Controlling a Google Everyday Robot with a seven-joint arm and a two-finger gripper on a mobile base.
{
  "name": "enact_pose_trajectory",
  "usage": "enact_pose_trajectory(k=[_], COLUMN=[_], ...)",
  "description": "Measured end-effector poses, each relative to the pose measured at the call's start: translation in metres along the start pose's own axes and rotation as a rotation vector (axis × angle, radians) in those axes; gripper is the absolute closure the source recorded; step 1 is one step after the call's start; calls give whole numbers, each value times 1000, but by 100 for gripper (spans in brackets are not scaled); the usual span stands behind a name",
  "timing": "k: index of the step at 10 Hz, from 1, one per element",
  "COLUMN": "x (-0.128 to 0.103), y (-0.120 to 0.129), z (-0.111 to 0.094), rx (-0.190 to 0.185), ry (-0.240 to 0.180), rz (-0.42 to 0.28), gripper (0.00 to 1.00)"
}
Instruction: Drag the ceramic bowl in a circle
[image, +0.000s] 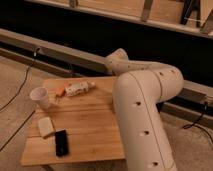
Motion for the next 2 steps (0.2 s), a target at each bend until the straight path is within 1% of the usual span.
enact_pose_trajectory(k=[2], x=[29], y=[20], z=[2], rx=[12], ry=[27], rz=[-76], gripper=[100])
